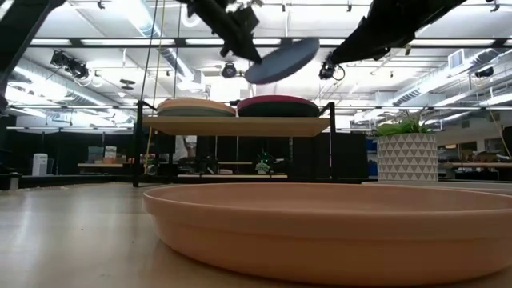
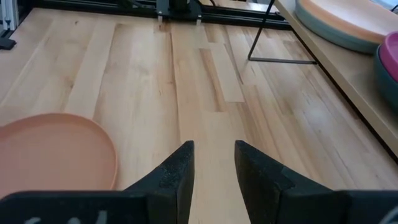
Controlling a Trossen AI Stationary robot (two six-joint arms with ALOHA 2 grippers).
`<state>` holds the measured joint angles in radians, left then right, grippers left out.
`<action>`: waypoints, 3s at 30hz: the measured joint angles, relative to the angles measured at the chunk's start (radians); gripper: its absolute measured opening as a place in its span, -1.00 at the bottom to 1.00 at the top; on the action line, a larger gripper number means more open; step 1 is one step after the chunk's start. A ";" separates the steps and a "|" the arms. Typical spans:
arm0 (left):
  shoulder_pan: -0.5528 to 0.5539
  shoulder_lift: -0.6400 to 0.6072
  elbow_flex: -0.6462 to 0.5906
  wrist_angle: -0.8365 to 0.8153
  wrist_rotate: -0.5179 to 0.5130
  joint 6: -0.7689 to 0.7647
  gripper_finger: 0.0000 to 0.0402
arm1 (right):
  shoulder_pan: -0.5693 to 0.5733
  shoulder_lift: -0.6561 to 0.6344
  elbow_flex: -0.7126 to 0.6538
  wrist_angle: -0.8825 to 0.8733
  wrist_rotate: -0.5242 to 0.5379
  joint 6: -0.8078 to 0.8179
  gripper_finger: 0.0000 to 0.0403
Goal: Place and stack plates onto a shelf
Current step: Stack the blue plate on top of the pink plate on the shelf
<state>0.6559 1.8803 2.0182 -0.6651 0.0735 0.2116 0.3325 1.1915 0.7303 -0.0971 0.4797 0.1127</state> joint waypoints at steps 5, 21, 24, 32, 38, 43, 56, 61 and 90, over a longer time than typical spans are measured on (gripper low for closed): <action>0.025 0.051 -0.001 -0.051 0.000 -0.010 -0.93 | 0.000 0.000 0.000 0.002 0.000 0.000 -0.40; 0.068 0.074 0.000 -0.113 0.062 -0.048 -0.93 | 0.000 0.000 0.000 0.015 0.002 -0.010 -0.40; 0.067 0.074 0.000 -0.115 0.082 -0.051 -0.93 | 0.000 0.000 0.000 0.014 0.002 -0.011 -0.40; 0.059 0.067 0.088 -0.206 0.142 -0.052 -0.93 | -0.002 -0.006 0.036 0.016 0.316 -0.352 -0.40; 0.051 0.065 0.168 -0.337 0.142 -0.068 -0.93 | -0.071 0.038 0.116 0.052 0.508 -0.834 -0.36; 0.048 0.067 0.197 -0.430 0.142 -0.073 -0.93 | -0.108 0.097 0.147 0.144 0.506 -1.249 -0.19; 0.035 0.068 0.196 -0.566 0.168 -0.096 -0.93 | -0.219 0.247 0.149 0.565 0.476 -1.878 0.11; 0.036 0.068 0.196 -0.599 0.168 -0.096 -0.93 | -0.259 0.271 0.148 0.567 0.455 -1.886 0.09; -0.006 0.067 0.196 -0.503 0.263 -0.064 -0.65 | -0.316 0.311 0.146 0.690 0.411 -1.970 -0.58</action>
<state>0.6495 1.9469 2.2139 -1.1685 0.3367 0.1472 0.0166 1.5021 0.8761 0.5926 0.8902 -1.8575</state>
